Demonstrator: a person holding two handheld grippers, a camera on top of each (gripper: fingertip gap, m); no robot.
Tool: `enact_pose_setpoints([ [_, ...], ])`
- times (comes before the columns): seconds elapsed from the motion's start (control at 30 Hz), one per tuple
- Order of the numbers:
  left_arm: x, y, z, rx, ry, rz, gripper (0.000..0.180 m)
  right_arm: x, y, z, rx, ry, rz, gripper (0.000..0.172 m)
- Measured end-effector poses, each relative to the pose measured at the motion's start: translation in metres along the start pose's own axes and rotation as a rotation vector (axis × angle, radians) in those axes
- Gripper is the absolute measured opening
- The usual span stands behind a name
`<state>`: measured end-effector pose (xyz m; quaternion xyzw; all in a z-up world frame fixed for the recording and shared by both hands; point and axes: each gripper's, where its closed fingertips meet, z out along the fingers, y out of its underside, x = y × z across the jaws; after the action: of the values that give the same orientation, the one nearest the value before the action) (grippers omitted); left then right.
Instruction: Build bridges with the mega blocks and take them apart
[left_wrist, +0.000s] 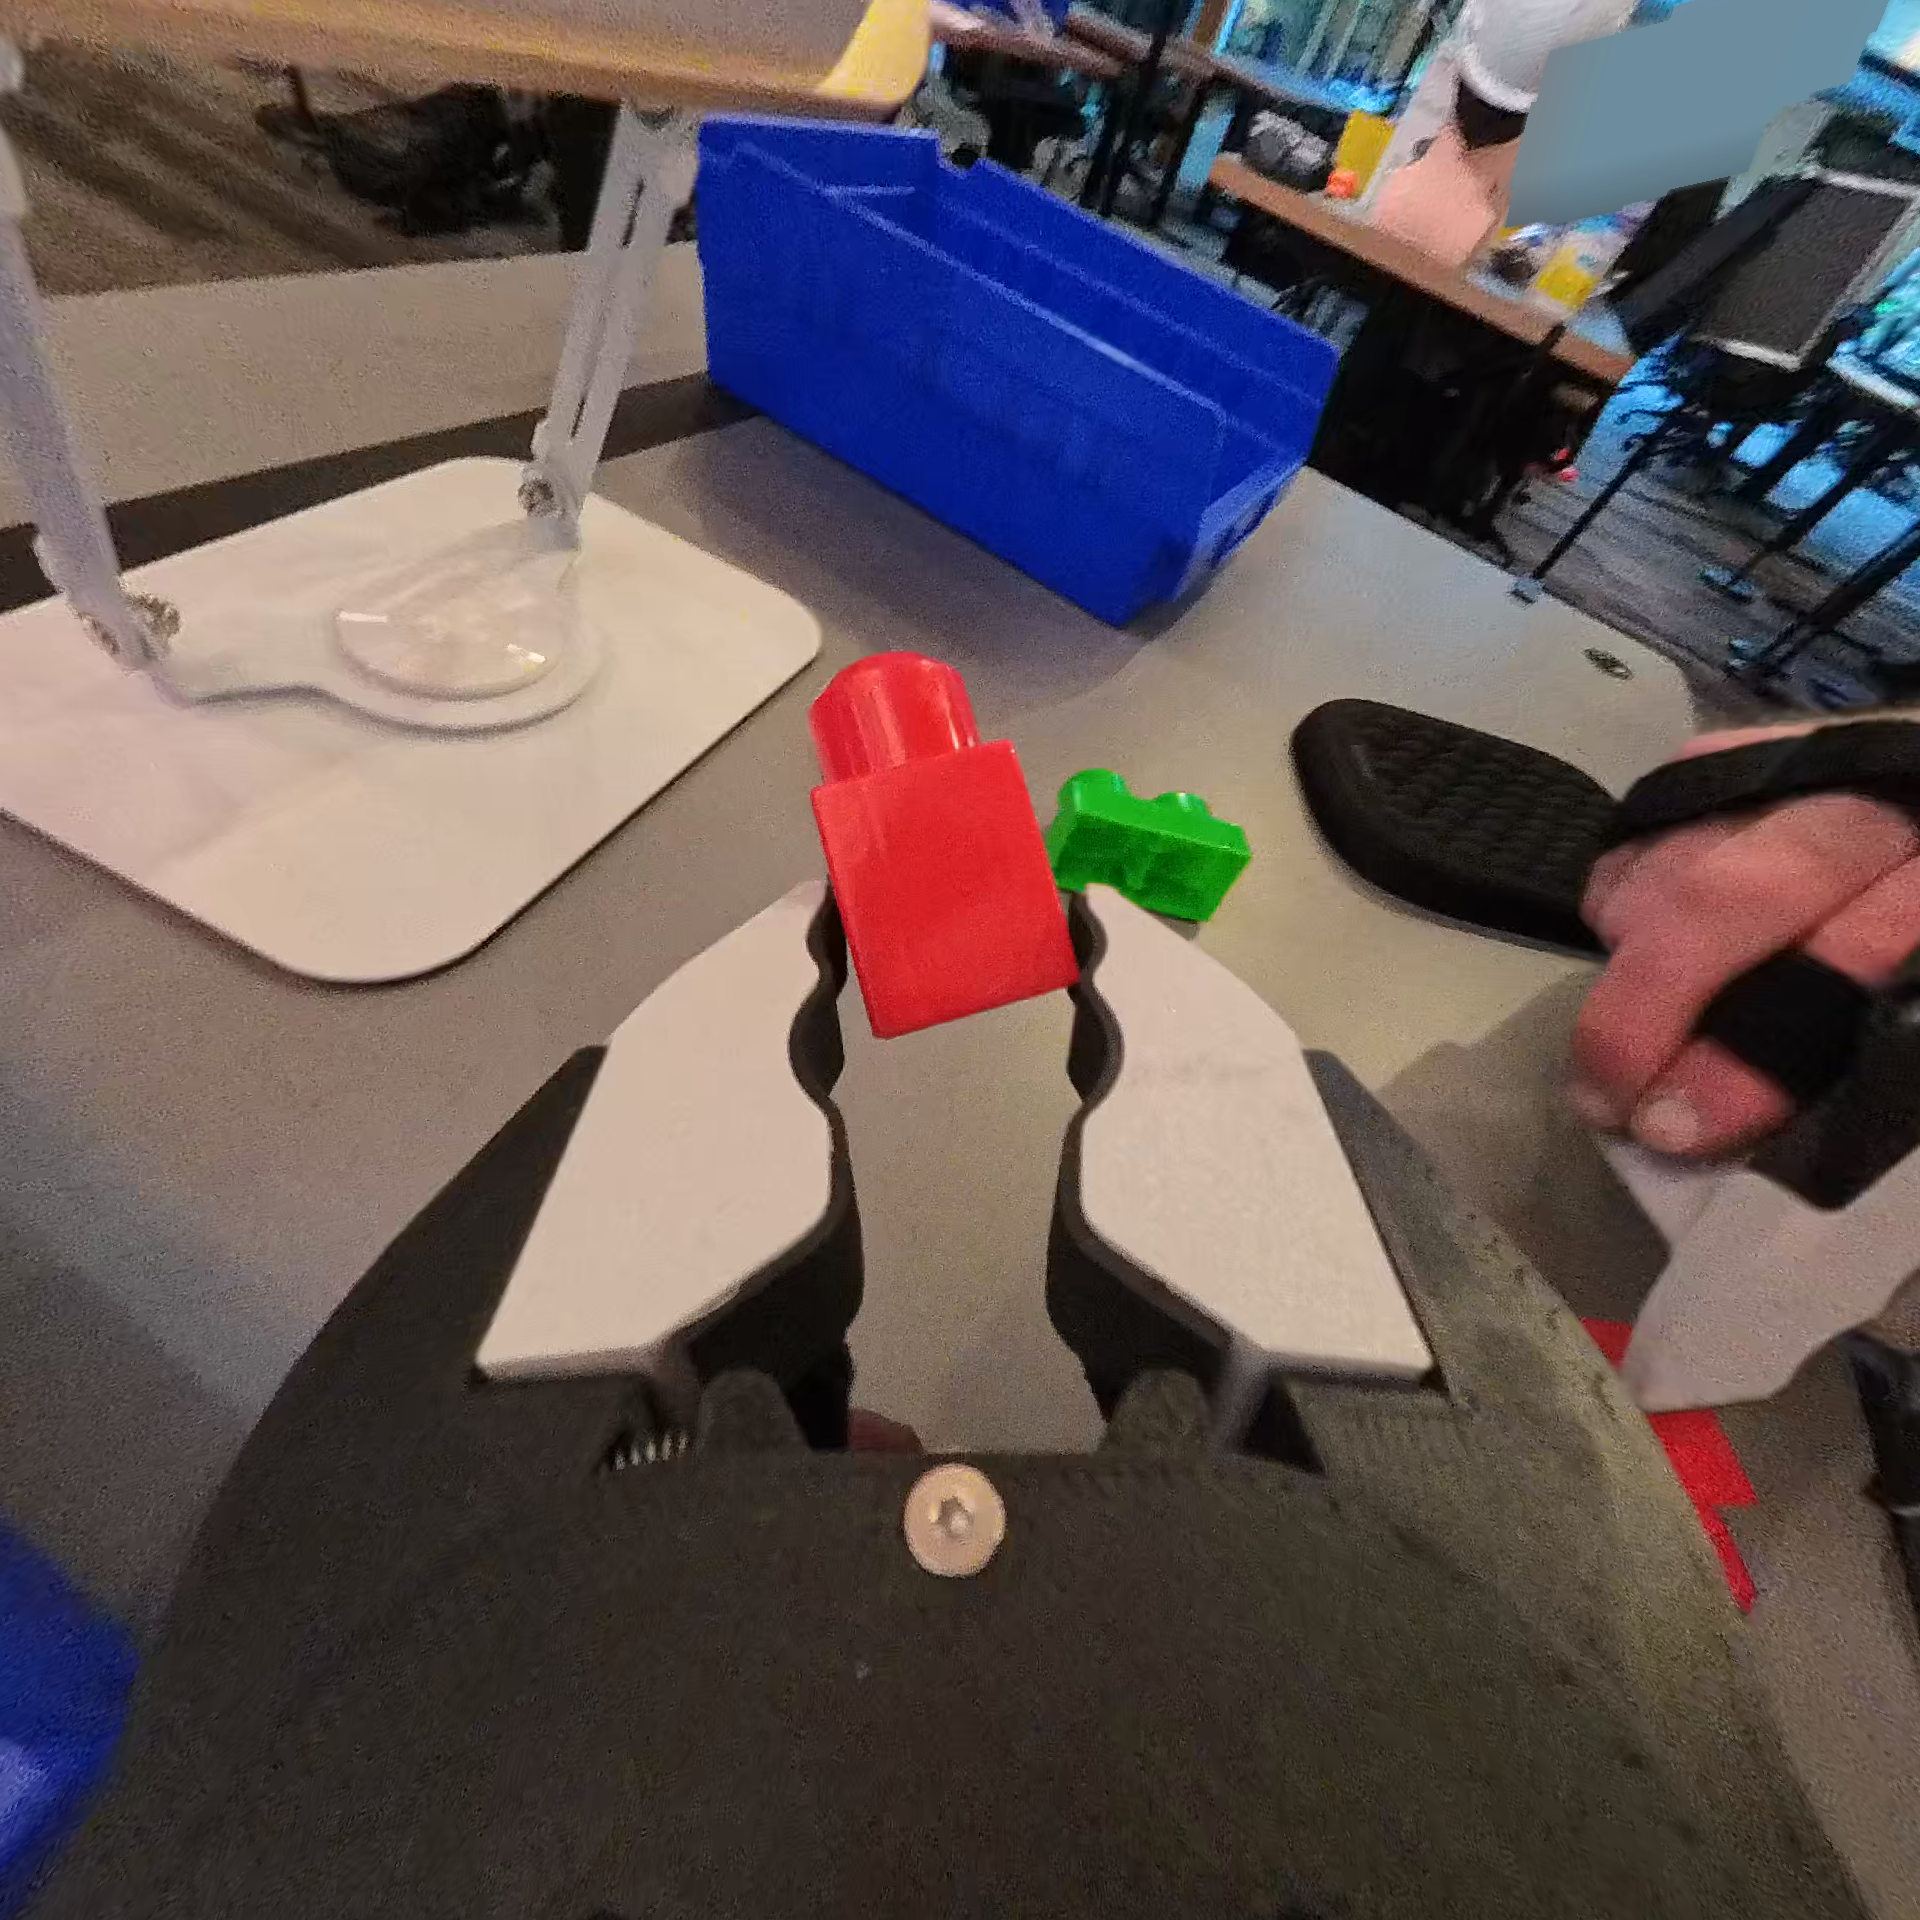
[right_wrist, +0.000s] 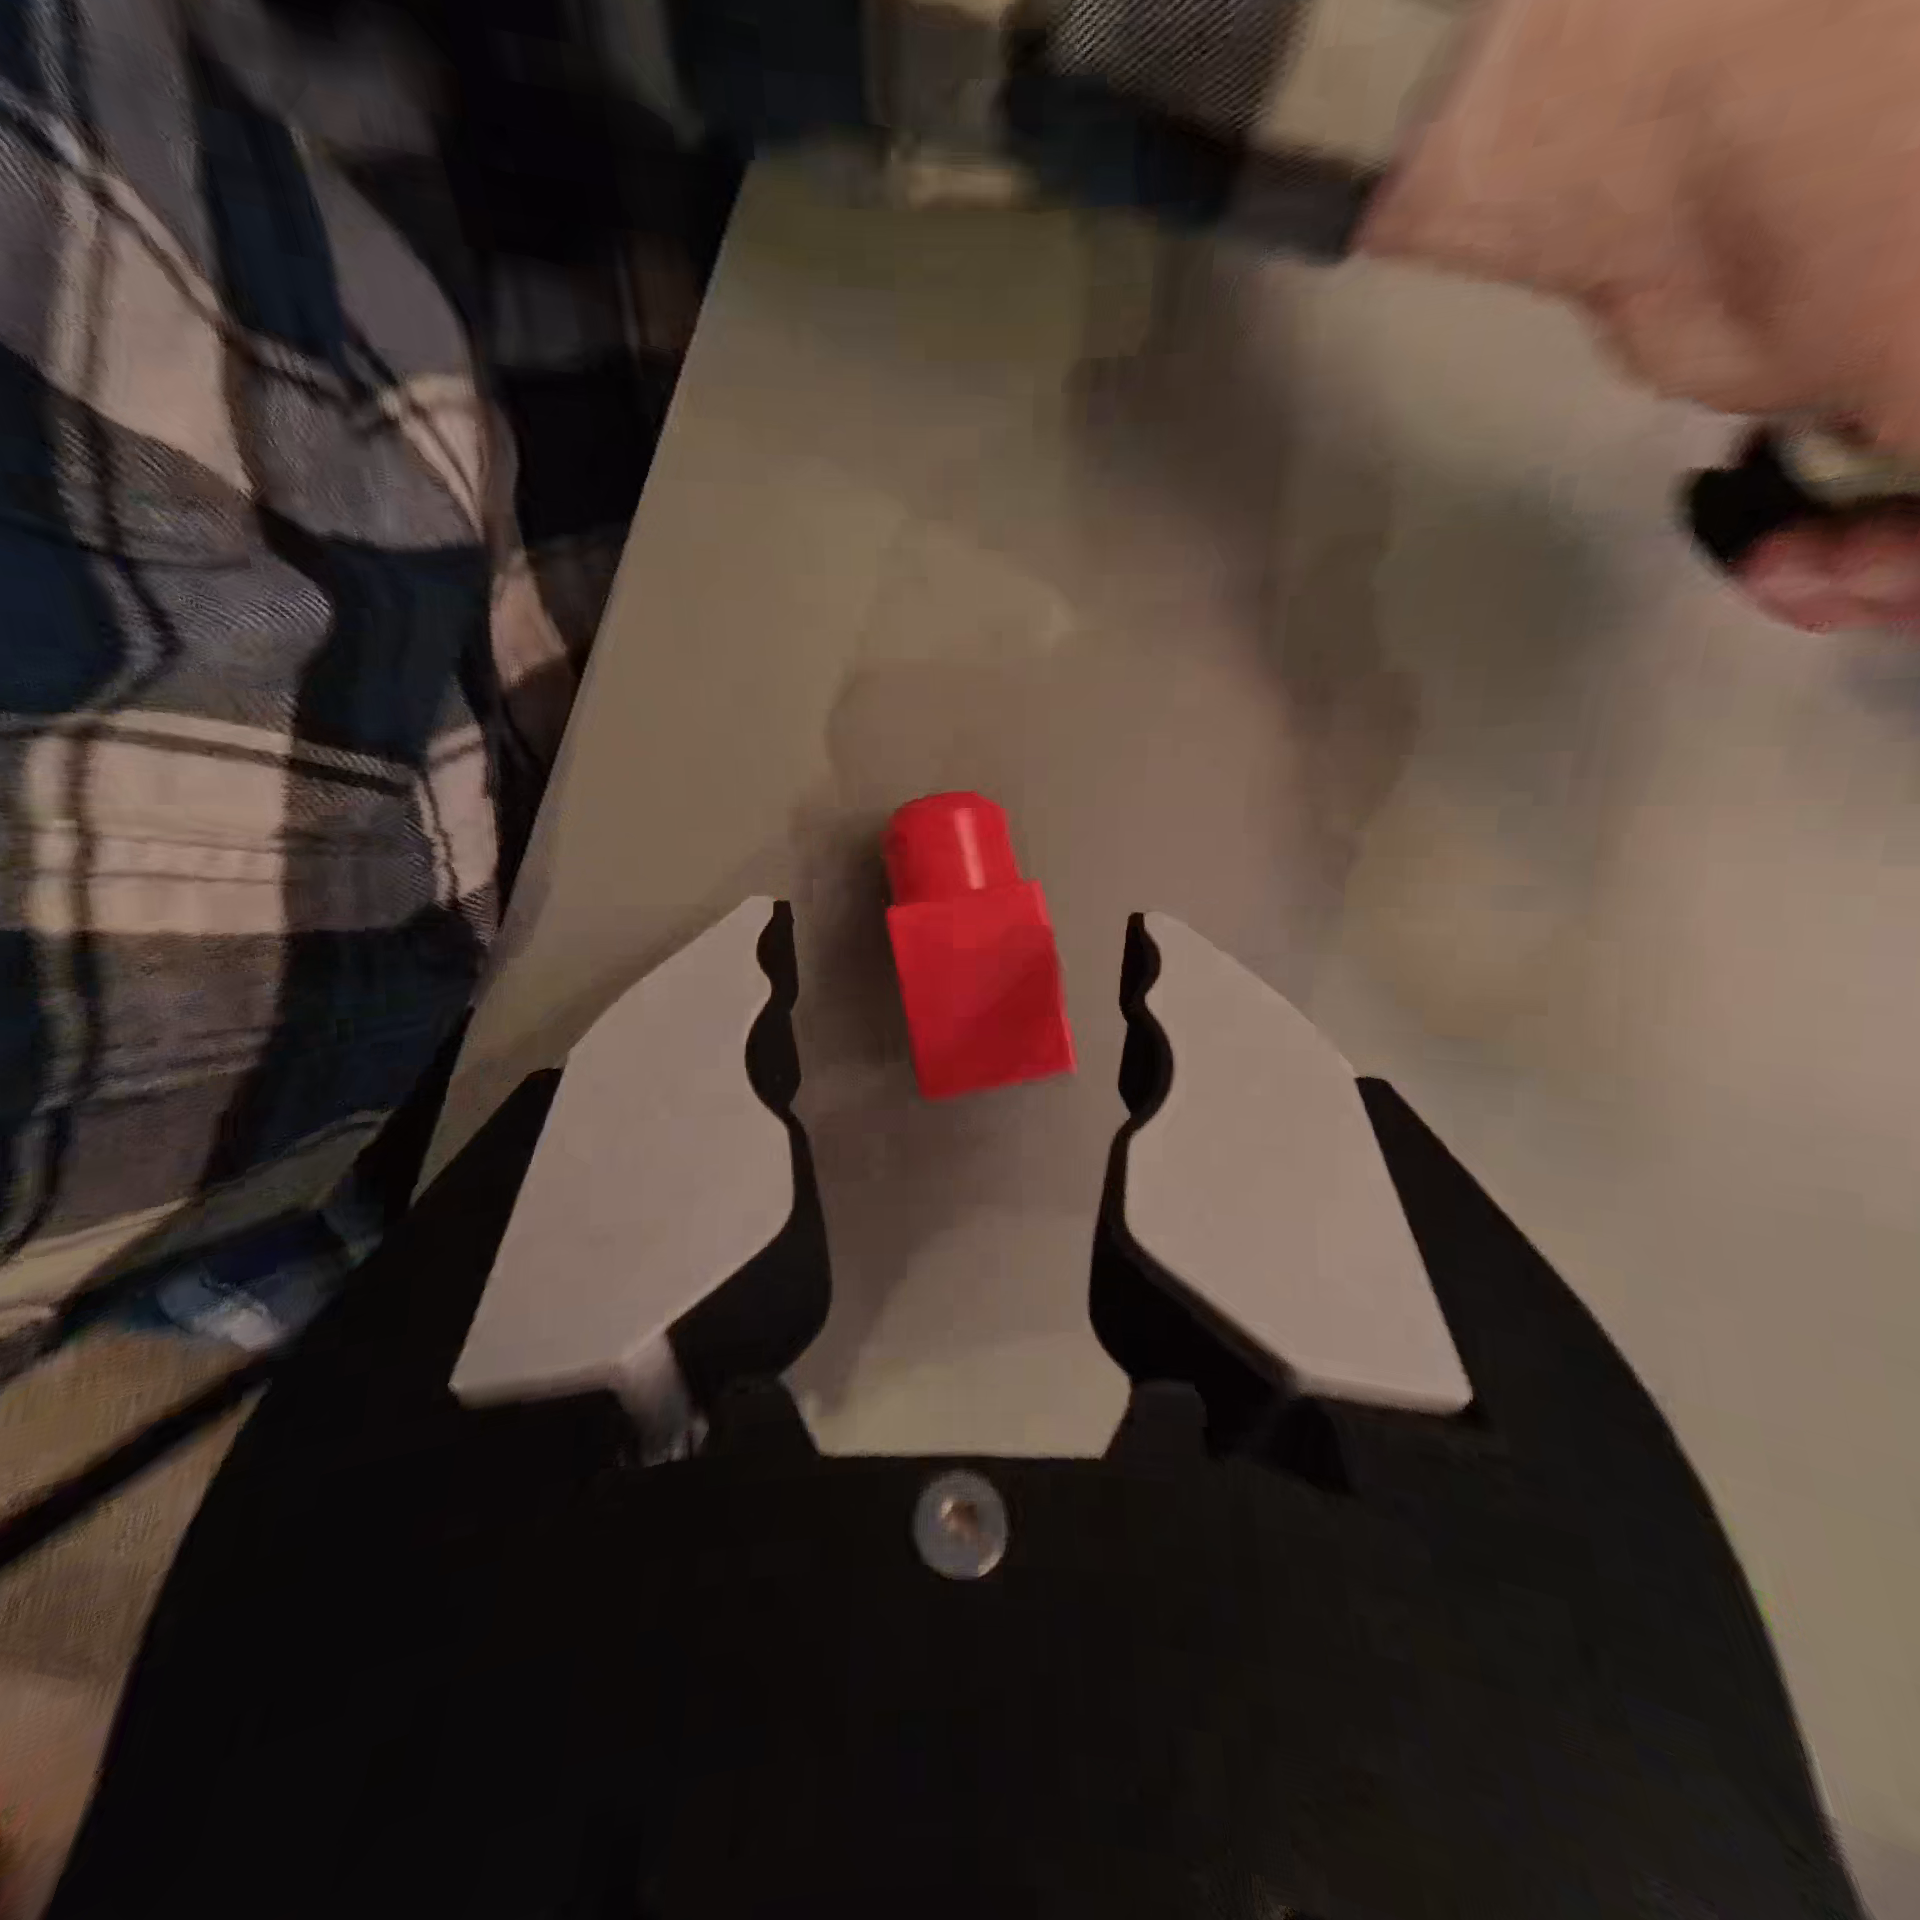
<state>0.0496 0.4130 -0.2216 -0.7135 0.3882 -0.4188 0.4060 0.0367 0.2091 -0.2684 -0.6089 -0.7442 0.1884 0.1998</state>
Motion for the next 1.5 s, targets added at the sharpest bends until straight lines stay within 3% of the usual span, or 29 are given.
enact_pose_setpoints([
  [0.13,0.008,-0.006,-0.006,0.052,0.060,0.043,0.040,-0.002,0.008,0.033,-0.220,-0.022,-0.104,0.037],
  [0.23,0.010,-0.009,-0.010,0.089,0.074,0.072,0.040,0.000,0.003,0.033,-0.206,-0.052,-0.066,0.035],
  [0.33,0.012,-0.016,-0.020,0.149,0.104,0.079,0.040,0.017,-0.024,0.015,0.061,-0.025,0.056,0.035],
  [0.43,0.011,-0.027,-0.034,0.236,0.143,0.041,0.040,0.059,-0.044,-0.024,0.485,0.042,0.274,0.035],
  [0.5,0.007,-0.033,-0.042,0.287,0.151,0.013,0.040,0.092,-0.039,-0.051,0.775,0.086,0.441,0.035],
  [0.57,0.007,-0.036,-0.047,0.316,0.169,0.004,0.040,0.108,-0.026,-0.061,0.905,0.118,0.517,0.035],
  [0.7,0.005,-0.038,-0.051,0.338,0.173,0.000,0.040,0.110,0.005,-0.019,0.643,0.199,0.537,0.036],
  [0.83,0.008,-0.037,-0.049,0.331,0.181,0.007,0.040,0.109,0.020,-0.004,0.474,0.211,0.565,0.036],
  [1.0,0.010,-0.037,-0.048,0.325,0.182,0.013,0.040,0.107,0.028,-0.004,0.452,0.224,0.591,0.036],
  [1.13,0.012,-0.037,-0.046,0.324,0.196,0.013,0.040,0.099,0.044,0.000,0.317,0.234,0.608,0.039],
  [1.37,0.019,-0.033,-0.041,0.305,0.210,0.028,0.040,0.095,0.042,-0.025,0.377,0.260,0.616,0.032],
  [1.43,0.019,-0.032,-0.040,0.300,0.210,0.030,0.040,0.092,0.047,-0.026,0.288,0.252,0.609,0.046],
  [1.5,0.020,-0.031,-0.039,0.299,0.215,0.031,0.040,0.089,0.049,-0.027,0.180,0.254,0.563,0.047],
])
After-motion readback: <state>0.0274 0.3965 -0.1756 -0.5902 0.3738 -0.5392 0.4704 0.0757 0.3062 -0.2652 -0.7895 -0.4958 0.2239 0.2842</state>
